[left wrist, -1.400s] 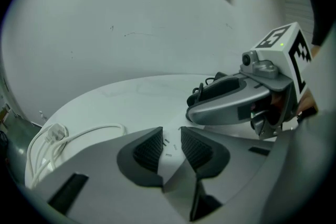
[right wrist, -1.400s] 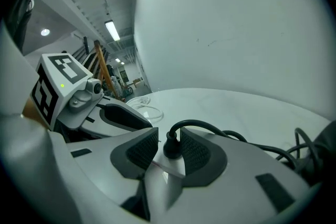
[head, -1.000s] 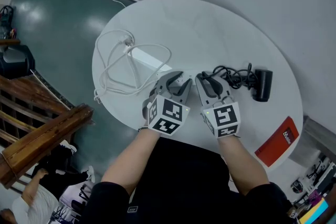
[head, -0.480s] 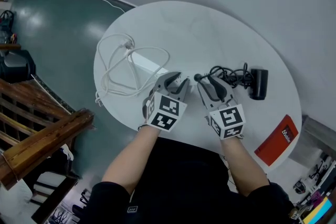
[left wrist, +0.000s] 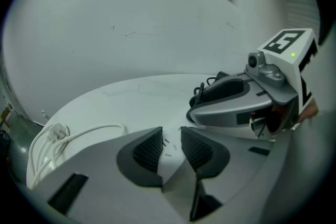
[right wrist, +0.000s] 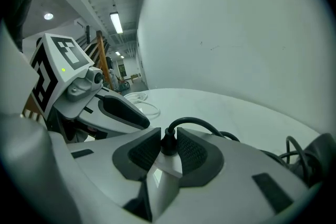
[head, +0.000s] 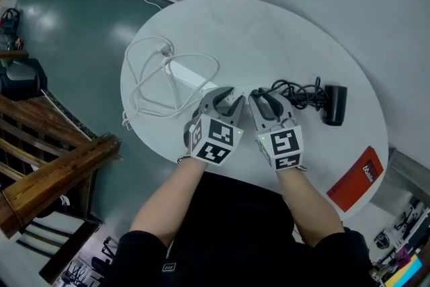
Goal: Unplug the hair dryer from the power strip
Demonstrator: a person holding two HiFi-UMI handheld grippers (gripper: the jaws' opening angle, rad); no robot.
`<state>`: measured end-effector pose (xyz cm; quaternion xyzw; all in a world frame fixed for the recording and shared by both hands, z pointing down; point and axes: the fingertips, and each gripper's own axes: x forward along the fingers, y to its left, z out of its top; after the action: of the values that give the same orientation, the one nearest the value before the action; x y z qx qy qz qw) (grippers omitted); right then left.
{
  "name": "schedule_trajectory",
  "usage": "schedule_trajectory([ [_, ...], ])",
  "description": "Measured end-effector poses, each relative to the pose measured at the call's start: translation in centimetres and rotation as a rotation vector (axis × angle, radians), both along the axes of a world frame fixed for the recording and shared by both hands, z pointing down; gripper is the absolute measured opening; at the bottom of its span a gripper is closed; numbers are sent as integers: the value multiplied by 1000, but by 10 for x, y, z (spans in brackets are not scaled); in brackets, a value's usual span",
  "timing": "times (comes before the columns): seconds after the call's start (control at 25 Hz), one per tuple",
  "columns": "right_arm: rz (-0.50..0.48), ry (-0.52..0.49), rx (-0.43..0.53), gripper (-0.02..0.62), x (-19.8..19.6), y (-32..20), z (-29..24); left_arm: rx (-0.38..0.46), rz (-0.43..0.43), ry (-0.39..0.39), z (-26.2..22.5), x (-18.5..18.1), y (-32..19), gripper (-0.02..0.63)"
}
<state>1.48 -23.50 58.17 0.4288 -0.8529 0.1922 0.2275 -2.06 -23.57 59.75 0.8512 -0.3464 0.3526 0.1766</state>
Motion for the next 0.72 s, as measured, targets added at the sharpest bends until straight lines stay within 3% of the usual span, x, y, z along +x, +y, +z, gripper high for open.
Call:
schedule_trajectory([
  [0.08, -7, -16, 9, 75, -1, -2, -6, 2, -2, -7, 1, 0, 0, 117],
  [0.72, -8, -90, -26, 67, 3, -8, -24, 15, -26, -25, 1, 1, -1, 120],
])
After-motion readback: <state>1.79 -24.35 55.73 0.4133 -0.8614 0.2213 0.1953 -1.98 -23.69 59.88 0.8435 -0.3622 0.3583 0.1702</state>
